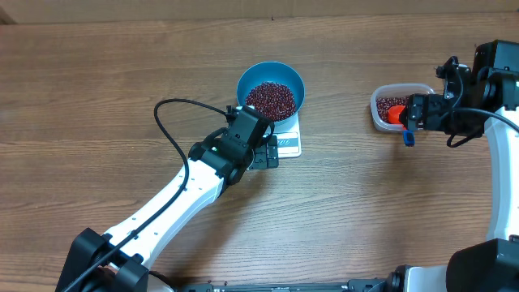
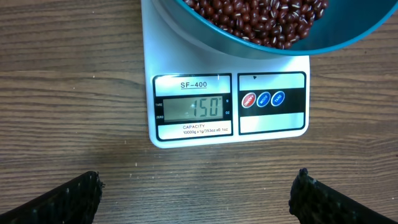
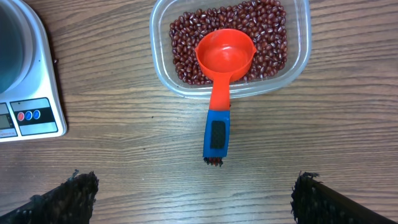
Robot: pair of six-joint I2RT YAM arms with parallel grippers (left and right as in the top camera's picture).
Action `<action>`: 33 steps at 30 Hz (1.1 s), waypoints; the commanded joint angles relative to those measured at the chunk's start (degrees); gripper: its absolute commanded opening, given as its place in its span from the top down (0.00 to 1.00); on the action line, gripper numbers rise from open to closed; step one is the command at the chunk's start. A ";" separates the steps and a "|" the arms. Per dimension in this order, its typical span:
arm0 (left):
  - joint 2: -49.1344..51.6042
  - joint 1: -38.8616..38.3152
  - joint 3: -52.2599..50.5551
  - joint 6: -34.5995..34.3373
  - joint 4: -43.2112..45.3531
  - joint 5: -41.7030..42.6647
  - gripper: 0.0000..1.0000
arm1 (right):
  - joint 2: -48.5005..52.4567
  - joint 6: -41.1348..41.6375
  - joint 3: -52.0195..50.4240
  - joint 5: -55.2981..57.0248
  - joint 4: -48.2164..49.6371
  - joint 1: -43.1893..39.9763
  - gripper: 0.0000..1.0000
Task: Scoop item into bowl and weigh 150g on scale
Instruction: 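Hold the left gripper above the scale reading 150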
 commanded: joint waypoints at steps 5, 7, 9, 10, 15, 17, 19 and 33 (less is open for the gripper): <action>0.50 -0.20 -0.09 -0.09 -0.20 -0.72 0.00 | -0.48 -0.42 1.22 -0.13 0.09 -0.15 0.00; 0.50 -0.20 -0.09 -0.09 -0.24 -0.72 0.00 | -0.46 -0.42 1.22 -0.13 0.09 -0.15 0.00; 0.50 -0.20 -0.09 -0.09 -0.22 -0.70 0.01 | -0.48 -0.42 1.22 -0.13 0.09 -0.15 0.00; 0.50 -0.20 -0.09 -0.09 -0.26 -0.70 0.00 | -0.48 -0.42 1.22 -0.13 0.09 -0.15 0.00; 0.48 -0.17 -0.09 -0.11 -1.18 -0.50 0.01 | -0.48 -0.42 1.22 -0.13 0.09 -0.15 0.00; 0.44 -0.17 -0.09 -0.09 -1.25 -0.42 0.00 | -0.48 -0.42 1.22 -0.13 0.09 -0.15 0.00; 0.39 -0.17 -0.09 -0.09 -1.25 -0.22 0.00 | -0.48 -0.42 1.22 -0.13 0.09 -0.15 0.00; -0.81 -0.09 -0.09 -0.07 -2.93 -0.83 0.01 | -0.48 -0.42 1.22 -0.13 0.09 -0.15 0.00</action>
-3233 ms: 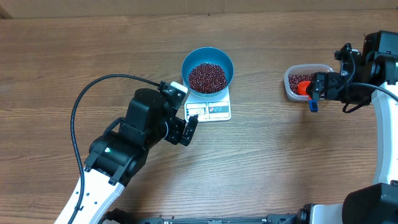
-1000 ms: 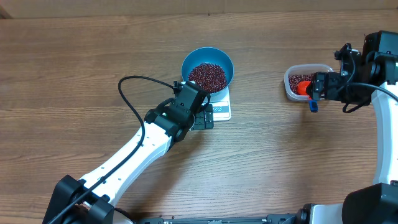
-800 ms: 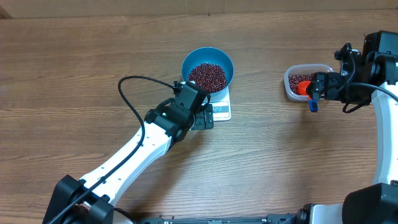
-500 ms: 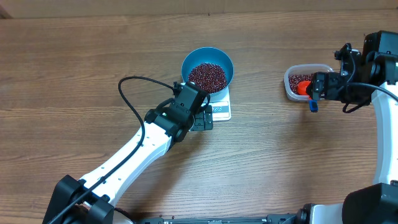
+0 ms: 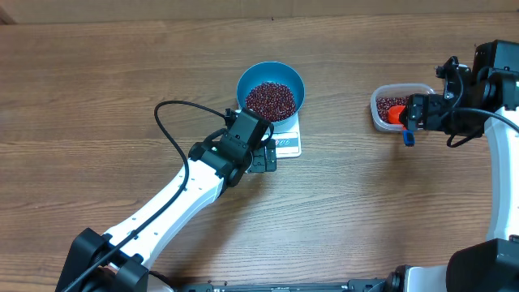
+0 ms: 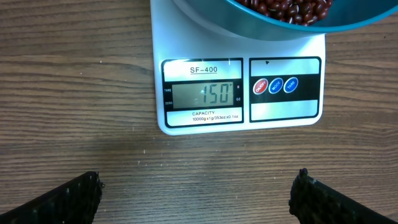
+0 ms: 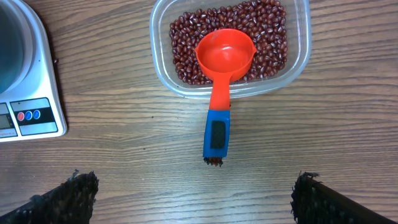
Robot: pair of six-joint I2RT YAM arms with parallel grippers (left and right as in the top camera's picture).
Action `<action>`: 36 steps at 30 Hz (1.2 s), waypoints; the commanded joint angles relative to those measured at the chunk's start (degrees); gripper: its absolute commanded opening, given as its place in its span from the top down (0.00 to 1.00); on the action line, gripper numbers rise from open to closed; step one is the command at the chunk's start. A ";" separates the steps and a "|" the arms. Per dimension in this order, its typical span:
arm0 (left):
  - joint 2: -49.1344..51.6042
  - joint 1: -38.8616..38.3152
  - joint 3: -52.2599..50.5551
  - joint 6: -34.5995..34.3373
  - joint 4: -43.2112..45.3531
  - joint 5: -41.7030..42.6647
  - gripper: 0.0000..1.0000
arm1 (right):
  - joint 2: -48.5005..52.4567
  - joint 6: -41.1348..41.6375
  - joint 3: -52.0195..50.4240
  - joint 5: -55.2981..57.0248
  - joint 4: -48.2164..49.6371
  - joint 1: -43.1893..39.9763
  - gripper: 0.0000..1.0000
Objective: Scoop item into bowl and weigh 150g on scale
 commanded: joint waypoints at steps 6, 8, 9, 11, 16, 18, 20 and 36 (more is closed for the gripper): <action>-0.79 -0.07 -0.09 -0.09 -0.59 -0.94 0.01 | -0.48 -0.42 1.22 -0.11 0.13 -0.17 0.00; -0.79 -0.07 -0.09 -0.09 -0.83 -0.94 0.01 | -0.48 -0.42 1.22 -0.11 0.13 -0.17 0.00; -0.79 -0.07 -0.09 -0.09 -0.90 -0.96 0.01 | -0.48 -0.42 1.22 -0.09 0.13 -0.17 0.00; -0.83 -0.07 -0.09 -0.04 -0.90 -0.94 0.01 | -0.48 -0.42 1.22 -0.11 0.13 -0.17 0.00; -3.98 -0.04 -0.09 4.81 -0.85 0.74 0.01 | -0.48 -0.42 1.22 -0.11 0.13 -0.17 0.00; -6.23 0.07 -0.09 7.17 -0.81 0.44 0.01 | -0.48 -0.42 1.22 -0.11 0.13 -0.17 0.00; -9.27 0.66 -0.09 9.75 -0.85 0.11 0.01 | -0.48 -0.42 1.22 -0.11 0.13 -0.17 0.00; -32.33 8.94 -1.86 28.94 6.62 0.24 0.01 | -0.48 -0.42 1.22 -0.11 0.13 -0.17 0.00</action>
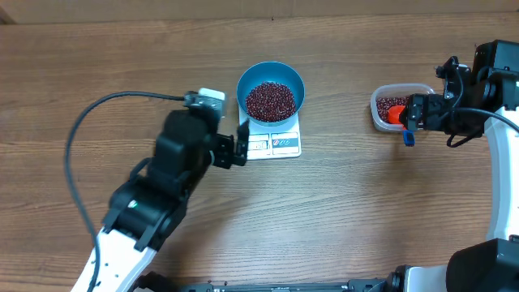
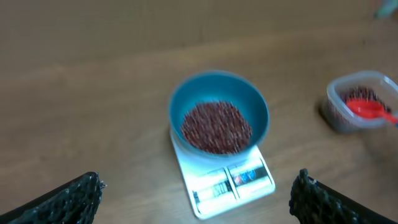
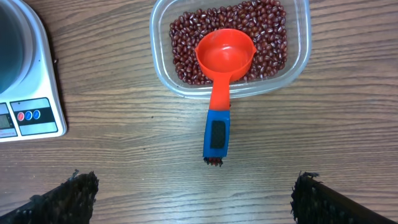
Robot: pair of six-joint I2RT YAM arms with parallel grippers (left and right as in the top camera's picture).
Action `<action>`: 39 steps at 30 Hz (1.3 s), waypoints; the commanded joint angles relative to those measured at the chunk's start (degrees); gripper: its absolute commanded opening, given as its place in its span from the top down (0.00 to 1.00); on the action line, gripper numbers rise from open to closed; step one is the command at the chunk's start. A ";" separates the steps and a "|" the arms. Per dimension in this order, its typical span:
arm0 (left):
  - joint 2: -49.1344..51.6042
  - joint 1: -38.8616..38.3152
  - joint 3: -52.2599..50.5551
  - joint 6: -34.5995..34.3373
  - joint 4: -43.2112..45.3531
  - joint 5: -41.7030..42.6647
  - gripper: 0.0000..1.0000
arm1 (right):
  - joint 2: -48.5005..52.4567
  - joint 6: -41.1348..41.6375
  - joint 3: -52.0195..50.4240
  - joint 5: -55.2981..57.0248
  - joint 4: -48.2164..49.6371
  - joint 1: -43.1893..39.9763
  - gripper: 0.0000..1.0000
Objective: Scoop item into bowl and weigh 150g on scale
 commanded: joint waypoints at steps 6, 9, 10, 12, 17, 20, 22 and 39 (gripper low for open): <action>-12.74 7.10 -12.20 4.33 10.73 3.15 0.00 | -0.48 -0.42 1.22 -0.11 0.09 -0.17 0.00; -18.82 8.63 -18.38 4.31 15.13 3.65 0.00 | -0.48 -0.42 1.22 -0.11 0.09 -0.17 0.00; -20.63 9.11 -20.15 4.28 16.33 3.69 0.00 | -0.48 -0.42 1.22 -0.11 0.09 -0.17 0.00; -24.28 10.34 -23.91 4.07 19.12 3.98 0.00 | -0.48 -0.42 1.22 -0.11 0.11 -0.17 0.00; -33.44 14.71 -34.10 4.13 28.63 7.69 0.00 | -0.48 -0.42 1.22 -0.11 0.09 -0.17 0.00; -39.26 16.92 -40.04 4.39 34.34 9.20 0.00 | -0.48 -0.42 1.22 -0.11 0.09 -0.17 0.00; -42.56 17.73 -42.95 4.39 36.24 9.29 0.00 | -0.48 -0.42 1.22 -0.11 0.11 -0.17 0.00; -59.10 22.73 -58.77 5.77 37.20 12.35 0.00 | -0.48 -0.42 1.22 -0.11 0.09 -0.17 0.00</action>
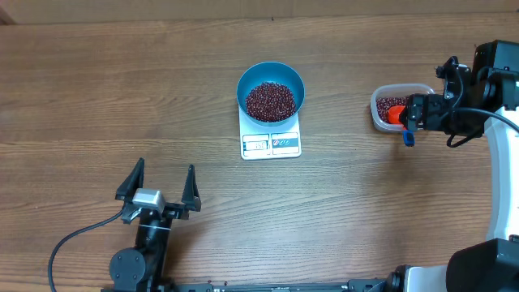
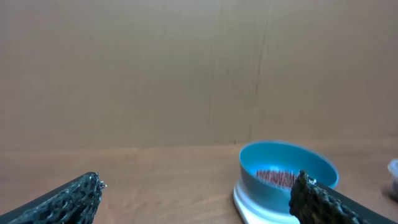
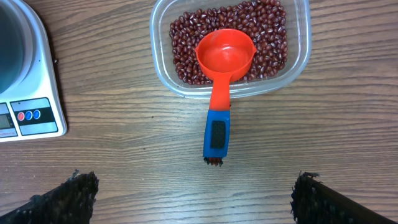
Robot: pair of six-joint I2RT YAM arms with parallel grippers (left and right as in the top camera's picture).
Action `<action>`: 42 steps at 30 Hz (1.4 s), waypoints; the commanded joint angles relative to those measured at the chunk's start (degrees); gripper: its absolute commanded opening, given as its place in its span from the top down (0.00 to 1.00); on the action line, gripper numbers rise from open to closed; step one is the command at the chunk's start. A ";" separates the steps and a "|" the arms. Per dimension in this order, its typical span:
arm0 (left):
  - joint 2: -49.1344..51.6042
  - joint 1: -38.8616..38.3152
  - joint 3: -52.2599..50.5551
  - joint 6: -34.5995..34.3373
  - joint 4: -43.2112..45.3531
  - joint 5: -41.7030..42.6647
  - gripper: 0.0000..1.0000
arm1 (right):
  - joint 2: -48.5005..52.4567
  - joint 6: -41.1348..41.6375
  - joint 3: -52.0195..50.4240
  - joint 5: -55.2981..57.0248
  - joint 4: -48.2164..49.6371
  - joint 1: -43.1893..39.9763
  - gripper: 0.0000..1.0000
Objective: Scoop item into bowl and weigh 150g on scale
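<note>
A blue bowl (image 1: pixel 271 91) of red beans stands on the white scale (image 1: pixel 271 144); the left wrist view shows the bowl (image 2: pixel 287 174) low at the right. My left gripper (image 1: pixel 160 185) is open and empty near the table's front left, far from the scale. A clear tub (image 3: pixel 230 46) of beans holds the orange scoop (image 3: pixel 222 68), whose blue handle rests over the tub's rim onto the table. My right gripper (image 3: pixel 193 193) hovers open just short of that handle and holds nothing.
Bare wooden tabletop (image 1: pixel 365 211) stretches between the scale and the tub. A plain brown wall (image 2: pixel 186 68) rises behind the table. The scale's corner with its buttons (image 3: pixel 28 115) shows at the left of the right wrist view.
My left arm has drawn back from beside the scale to the front left of the table, and its camera now looks level at the wall. The right arm, scoop and tub have not moved.
My left wrist first hung close over the scale, whose display read 150, and it read the same a moment later from slightly further back. Then the arm stood higher and to the left of the bowl. Now it is drawn back at the front. The right gripper stayed open throughout.
</note>
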 commanded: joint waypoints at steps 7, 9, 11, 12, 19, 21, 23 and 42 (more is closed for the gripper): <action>-0.90 0.81 -1.75 1.31 -13.11 1.01 0.01 | -0.48 -0.42 1.22 -0.11 0.11 -0.17 0.00; -0.92 0.83 -1.75 2.99 -12.76 0.28 0.01 | -0.46 -0.42 1.22 -0.11 0.13 -0.17 0.00; -0.92 0.83 -1.75 4.81 -12.96 0.11 0.00 | -0.48 -0.42 1.22 -0.11 0.11 -0.17 0.00; -0.92 0.85 -1.75 5.62 -12.96 0.07 0.00 | -0.46 -0.42 1.22 -0.11 0.13 -0.17 0.00; -0.92 1.07 -1.75 7.10 -13.18 -1.14 0.01 | -0.48 -0.42 1.22 -0.11 0.11 -0.17 0.00; -0.92 1.60 -1.75 7.04 -13.18 -0.92 0.01 | -0.48 -0.42 1.22 -0.11 0.11 -0.17 0.00; -0.90 2.25 -1.75 7.02 -13.16 -0.92 0.01 | -0.46 -0.42 1.22 -0.11 0.11 -0.17 0.00; -0.87 3.39 -1.75 7.06 -12.96 -0.94 0.00 | -0.48 -0.42 1.22 -0.11 0.11 -0.17 0.00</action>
